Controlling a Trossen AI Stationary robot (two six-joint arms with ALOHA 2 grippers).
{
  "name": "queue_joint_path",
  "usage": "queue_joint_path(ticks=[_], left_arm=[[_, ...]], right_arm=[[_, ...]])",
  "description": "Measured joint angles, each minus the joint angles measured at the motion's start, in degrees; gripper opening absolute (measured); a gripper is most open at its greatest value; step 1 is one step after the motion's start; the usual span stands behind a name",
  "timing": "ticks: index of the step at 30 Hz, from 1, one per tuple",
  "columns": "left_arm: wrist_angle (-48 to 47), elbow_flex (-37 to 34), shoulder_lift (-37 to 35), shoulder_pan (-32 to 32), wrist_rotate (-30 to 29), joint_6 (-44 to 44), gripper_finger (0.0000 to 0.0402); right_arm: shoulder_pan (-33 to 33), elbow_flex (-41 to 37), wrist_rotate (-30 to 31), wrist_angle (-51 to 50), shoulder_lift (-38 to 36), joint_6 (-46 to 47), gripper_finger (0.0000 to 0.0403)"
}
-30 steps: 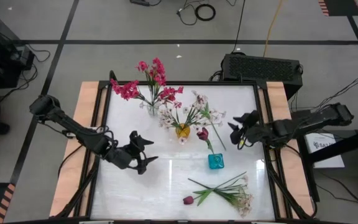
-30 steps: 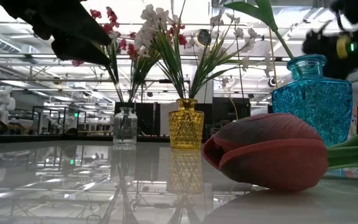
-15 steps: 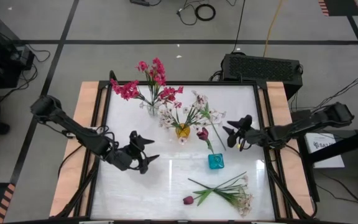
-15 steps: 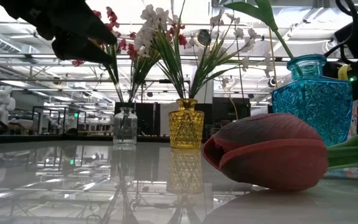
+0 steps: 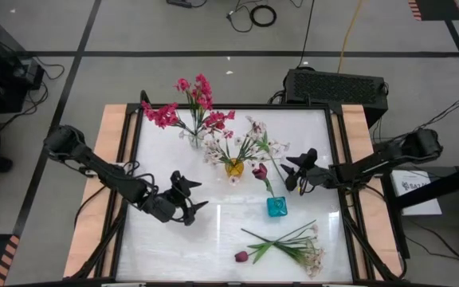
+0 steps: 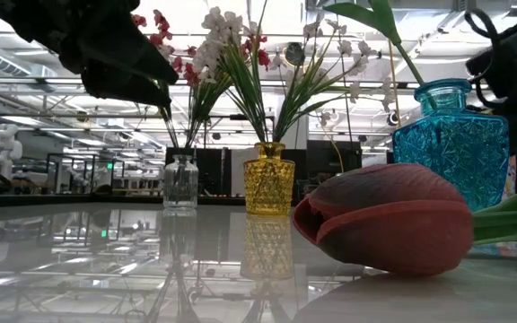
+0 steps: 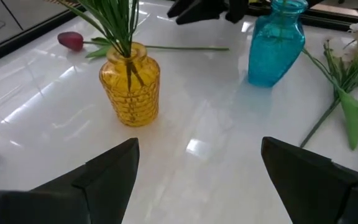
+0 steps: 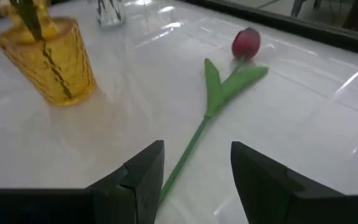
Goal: Sort flowers into vase by color
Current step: Put the top red flower into the blue vase
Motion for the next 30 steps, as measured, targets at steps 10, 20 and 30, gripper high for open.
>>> queue_joint_path(ticks=[10,20,30], left_arm=[[0.11,0.0,0.0,-0.28,-0.07,-0.09,0.0343],[0.42,0.0,0.0,-0.68,-0.07,-0.09,0.0343],[0.44,0.0,0.0,-0.68,-0.07,-0.09,0.0343]], right_arm=[[-0.02,6.72,-0.38,0.24,13.23,-3.07,0.0177],[-2.29,6.99,-5.12,2.12,17.36,-2.85,0.014],[-3.02,6.99,-6.49,1.6,17.96,-2.74,0.0132]])
